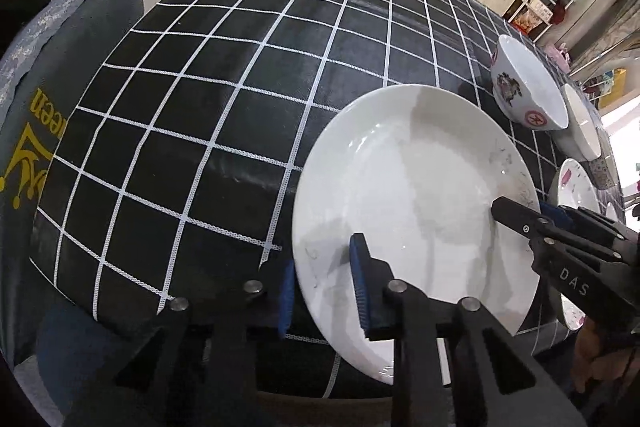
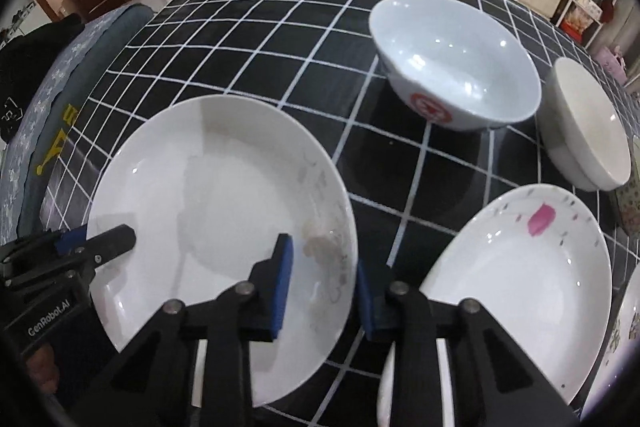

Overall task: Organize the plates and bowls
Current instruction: 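Move the left gripper over the plain white plate toward the pink-flower plate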

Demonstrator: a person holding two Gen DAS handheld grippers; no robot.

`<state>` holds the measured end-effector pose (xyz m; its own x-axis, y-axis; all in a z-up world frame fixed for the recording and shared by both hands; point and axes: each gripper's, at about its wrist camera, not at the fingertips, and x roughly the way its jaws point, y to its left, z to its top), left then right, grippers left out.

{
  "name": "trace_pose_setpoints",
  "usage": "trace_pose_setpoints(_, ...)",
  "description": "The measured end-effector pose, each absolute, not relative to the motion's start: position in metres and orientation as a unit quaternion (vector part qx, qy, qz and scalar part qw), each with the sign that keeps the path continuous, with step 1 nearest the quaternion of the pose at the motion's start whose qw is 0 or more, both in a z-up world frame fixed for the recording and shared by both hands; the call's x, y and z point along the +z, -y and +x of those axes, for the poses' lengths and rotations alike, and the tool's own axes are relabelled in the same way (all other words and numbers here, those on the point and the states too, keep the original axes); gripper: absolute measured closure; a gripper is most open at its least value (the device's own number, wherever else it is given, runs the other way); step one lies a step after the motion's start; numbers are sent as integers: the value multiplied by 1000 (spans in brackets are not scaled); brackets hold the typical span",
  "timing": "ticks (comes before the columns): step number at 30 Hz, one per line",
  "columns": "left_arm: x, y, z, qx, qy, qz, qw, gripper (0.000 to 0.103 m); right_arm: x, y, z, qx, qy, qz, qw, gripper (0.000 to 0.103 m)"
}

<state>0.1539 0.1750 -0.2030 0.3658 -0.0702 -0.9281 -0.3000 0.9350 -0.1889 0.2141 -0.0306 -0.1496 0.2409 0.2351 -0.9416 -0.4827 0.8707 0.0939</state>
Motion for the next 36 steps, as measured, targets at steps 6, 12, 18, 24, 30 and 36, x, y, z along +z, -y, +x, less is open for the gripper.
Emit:
trace_pose_setpoints(6,-199,-179,154,79,-556,-171,810,80,-147,30,213,219,-567,-108,786,74)
trace_pose_setpoints(12,-195,-184,159,86,-548,-167,815,80,-142,24,217,223,-559,-109,791,74)
trace_pose_setpoints(18,-199,-186,159,90,-546,-166,816,80,-148,21,216,222,-561,-114,789,74)
trace_pose_setpoints(24,-199,-184,155,93,-540,-159,821,80,-147,24,213,226,-559,-118,789,74)
trace_pose_setpoints(30,-193,-185,145,110,-531,-169,823,80,-137,36,209,216,-554,-108,797,74)
trace_pose_setpoints(36,-168,-185,138,120,-510,-164,836,80,-122,55,202,206,-545,-89,808,74)
